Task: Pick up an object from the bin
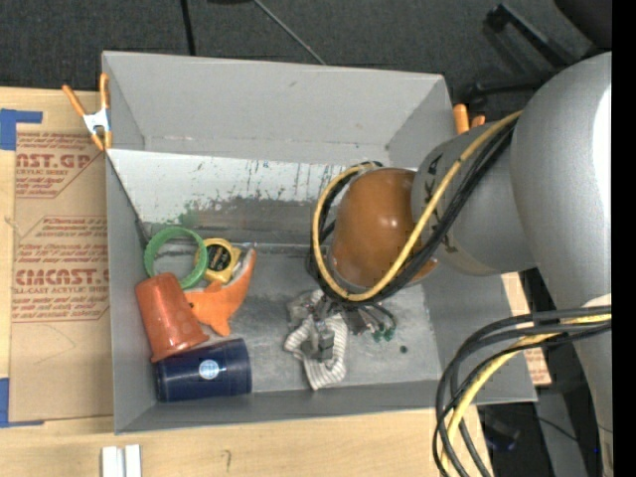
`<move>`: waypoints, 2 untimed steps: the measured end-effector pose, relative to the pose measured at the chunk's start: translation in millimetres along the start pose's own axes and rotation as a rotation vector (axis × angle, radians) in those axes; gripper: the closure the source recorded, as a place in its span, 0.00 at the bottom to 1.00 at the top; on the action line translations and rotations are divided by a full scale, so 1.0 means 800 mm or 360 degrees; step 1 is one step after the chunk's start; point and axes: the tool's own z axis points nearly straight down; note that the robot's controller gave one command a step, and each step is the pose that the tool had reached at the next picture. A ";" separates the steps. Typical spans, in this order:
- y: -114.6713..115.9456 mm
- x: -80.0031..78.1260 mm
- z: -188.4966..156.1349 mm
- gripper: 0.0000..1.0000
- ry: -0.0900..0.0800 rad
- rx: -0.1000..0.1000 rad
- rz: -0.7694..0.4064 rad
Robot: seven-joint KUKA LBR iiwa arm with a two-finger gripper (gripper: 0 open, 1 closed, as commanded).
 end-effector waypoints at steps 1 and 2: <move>0.000 0.000 0.000 1.00 0.0000 0.0000 0.0000; 0.039 0.004 -0.245 1.00 -0.0016 0.0004 -0.0010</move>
Offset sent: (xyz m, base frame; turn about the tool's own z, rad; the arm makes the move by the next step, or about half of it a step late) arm -0.0152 0.0276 0.1916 -0.0055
